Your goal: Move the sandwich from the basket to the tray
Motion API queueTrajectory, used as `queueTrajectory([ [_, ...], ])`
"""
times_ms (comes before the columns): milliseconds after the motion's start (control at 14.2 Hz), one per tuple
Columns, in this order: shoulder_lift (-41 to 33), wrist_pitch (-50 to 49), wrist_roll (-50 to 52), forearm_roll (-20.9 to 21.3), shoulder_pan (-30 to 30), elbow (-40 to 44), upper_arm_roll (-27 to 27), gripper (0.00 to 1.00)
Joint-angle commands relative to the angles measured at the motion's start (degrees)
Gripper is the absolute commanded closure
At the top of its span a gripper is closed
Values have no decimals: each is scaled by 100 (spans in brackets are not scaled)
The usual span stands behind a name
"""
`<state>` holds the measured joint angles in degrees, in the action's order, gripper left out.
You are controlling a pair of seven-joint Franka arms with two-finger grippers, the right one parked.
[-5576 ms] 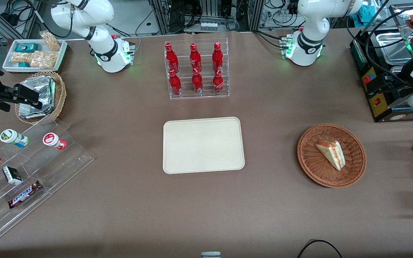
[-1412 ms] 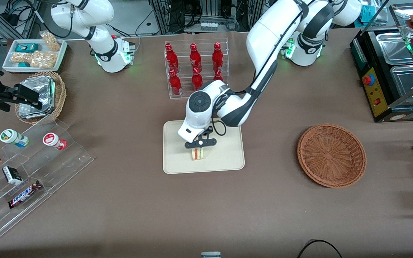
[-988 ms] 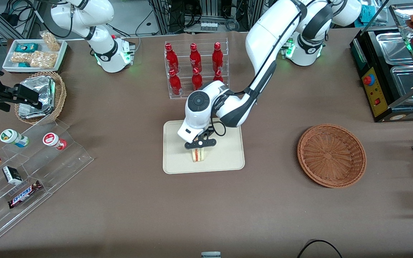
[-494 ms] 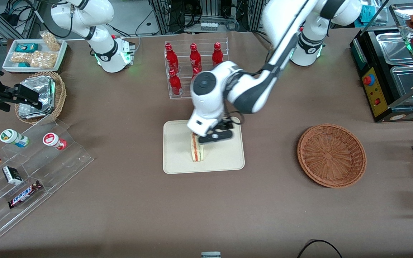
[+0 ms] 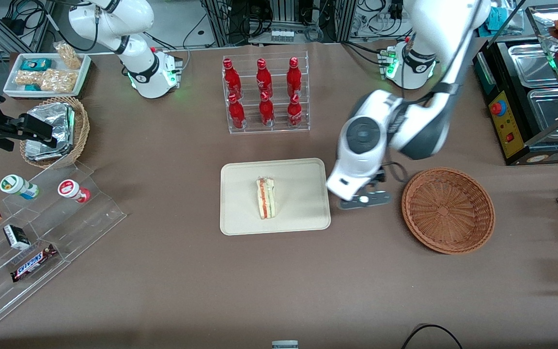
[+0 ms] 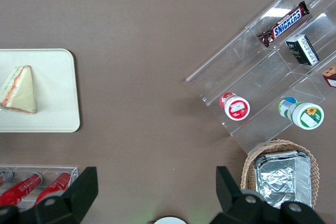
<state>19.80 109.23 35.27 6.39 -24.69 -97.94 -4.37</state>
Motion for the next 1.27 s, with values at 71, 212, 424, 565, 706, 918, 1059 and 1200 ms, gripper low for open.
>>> queueTrajectory([
  [71, -889, -830, -1361, -366, 718, -437, -63, 0],
  [212, -1196, -1252, -1915, -393, 1105, -437, -63, 0],
  [424, -1583, -1754, -2453, -401, 1431, -393, -46, 0],
  [565, -1864, -1826, -2629, -549, 1808, -367, -55, 0],
  [706, -2005, -1922, -3242, -858, 2152, -157, -64, 0],
  [918, -1998, -2107, -3650, -823, 2179, 379, 243, 0],
  [1059, -1962, -2090, -3650, -797, 2162, 757, 402, 0],
  [1200, -1971, -2089, -3658, -780, 2153, 969, 630, 0],
])
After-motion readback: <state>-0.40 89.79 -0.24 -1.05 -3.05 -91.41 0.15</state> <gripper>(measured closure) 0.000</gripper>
